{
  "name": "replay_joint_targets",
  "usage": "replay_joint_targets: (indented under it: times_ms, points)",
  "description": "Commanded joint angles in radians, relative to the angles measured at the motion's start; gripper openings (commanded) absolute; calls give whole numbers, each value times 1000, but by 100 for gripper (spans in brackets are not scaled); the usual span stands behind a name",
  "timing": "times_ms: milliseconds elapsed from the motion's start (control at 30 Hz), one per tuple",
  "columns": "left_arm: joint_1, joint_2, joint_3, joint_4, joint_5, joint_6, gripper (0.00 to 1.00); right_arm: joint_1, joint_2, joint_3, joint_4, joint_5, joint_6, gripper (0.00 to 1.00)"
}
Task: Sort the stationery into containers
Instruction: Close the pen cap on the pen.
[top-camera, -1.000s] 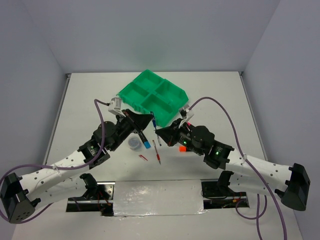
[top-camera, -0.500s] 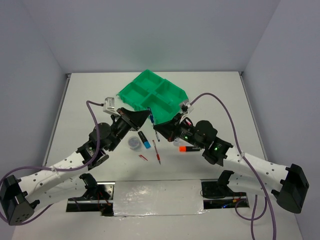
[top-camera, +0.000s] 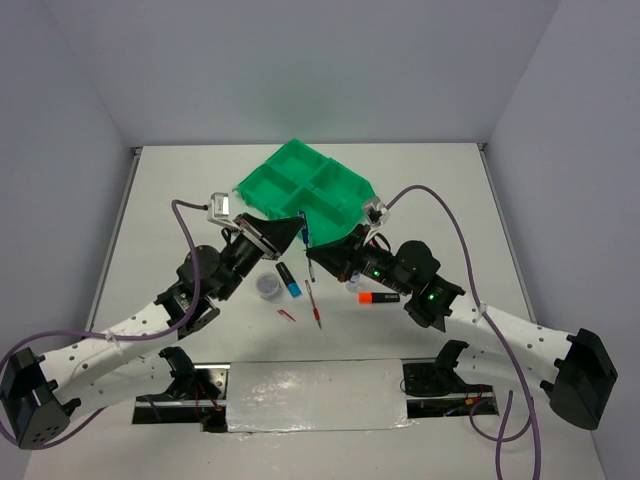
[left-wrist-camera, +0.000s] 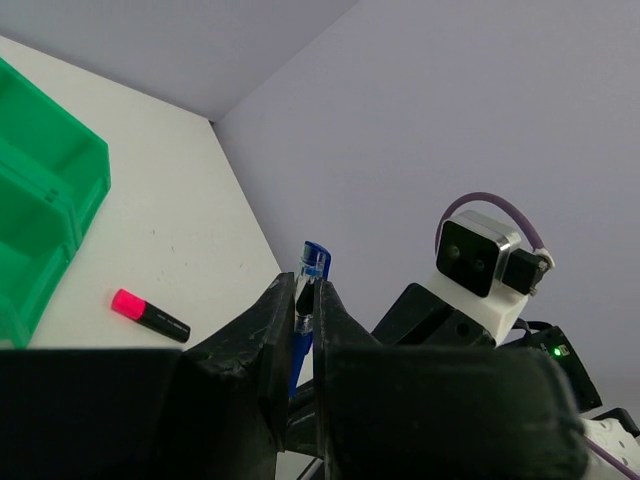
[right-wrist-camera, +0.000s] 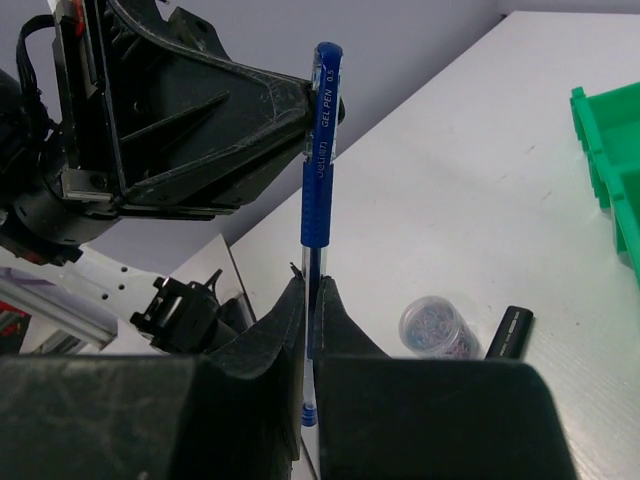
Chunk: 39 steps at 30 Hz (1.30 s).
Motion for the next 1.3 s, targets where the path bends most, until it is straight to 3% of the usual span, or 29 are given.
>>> replay_joint_targets:
  times_ms: [0,733,900,1033,1267]
  points:
    - [-19,23,-38,-81,144,-30,0,-26,-19,20,295,-33,22,0]
    - [-45,9,-94,-81,118,-4,0,-65,17,106,321,4,73,0]
    - [-47,-28,-58,-127,115,47,0,-54,46,102,395,-194,5,0]
    - [-45,-62,11,-201,90,103,0,-39,46,66,401,-220,-16,0]
    - [-45,-112,100,-235,55,157,29,-37,37,39,395,-188,-15,0]
